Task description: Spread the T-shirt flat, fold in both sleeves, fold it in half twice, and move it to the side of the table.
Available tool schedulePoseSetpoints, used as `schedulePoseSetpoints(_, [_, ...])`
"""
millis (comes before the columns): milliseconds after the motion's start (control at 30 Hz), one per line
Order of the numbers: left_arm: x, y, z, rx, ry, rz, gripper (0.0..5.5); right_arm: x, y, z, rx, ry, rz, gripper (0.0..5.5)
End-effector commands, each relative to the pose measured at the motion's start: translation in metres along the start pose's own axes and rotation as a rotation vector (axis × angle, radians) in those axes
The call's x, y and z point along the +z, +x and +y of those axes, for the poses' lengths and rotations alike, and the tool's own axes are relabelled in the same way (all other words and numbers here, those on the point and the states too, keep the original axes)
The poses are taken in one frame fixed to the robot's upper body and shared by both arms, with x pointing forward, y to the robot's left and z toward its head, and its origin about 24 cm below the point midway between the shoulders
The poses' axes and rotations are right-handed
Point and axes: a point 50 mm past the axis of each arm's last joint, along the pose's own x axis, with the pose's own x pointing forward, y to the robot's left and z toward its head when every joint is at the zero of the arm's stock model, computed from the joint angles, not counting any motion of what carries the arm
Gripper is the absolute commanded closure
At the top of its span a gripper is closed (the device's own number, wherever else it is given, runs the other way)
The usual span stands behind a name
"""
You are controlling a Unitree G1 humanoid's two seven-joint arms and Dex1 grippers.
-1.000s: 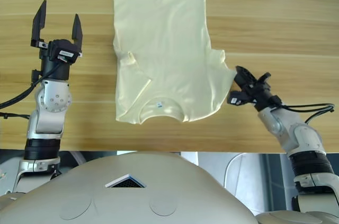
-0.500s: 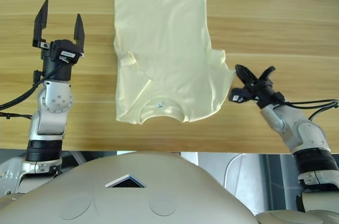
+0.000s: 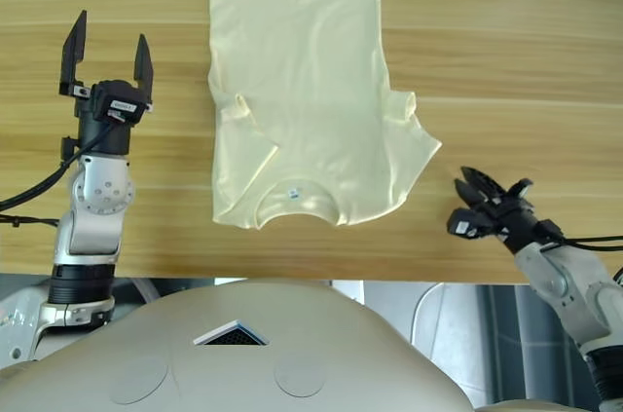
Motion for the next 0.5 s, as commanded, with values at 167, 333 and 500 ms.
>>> schedulePoseSetpoints(167, [0.003,0.001,0.0,-0.004,-0.005,-0.008,2.18,0.025,0.032,0.01,0.076,-0.009,-0.112,4.15])
schedulePoseSetpoints(333, [0.004,0.001,-0.003,-0.011,-0.011,-0.014,2.18,0.016,0.062,0.002,0.025,-0.078,-0.096,4.15])
schedulePoseSetpoints(500, [0.005,0.0,-0.005,-0.015,-0.013,-0.015,2.18,0.011,0.068,0.001,0.015,-0.096,-0.09,4.15])
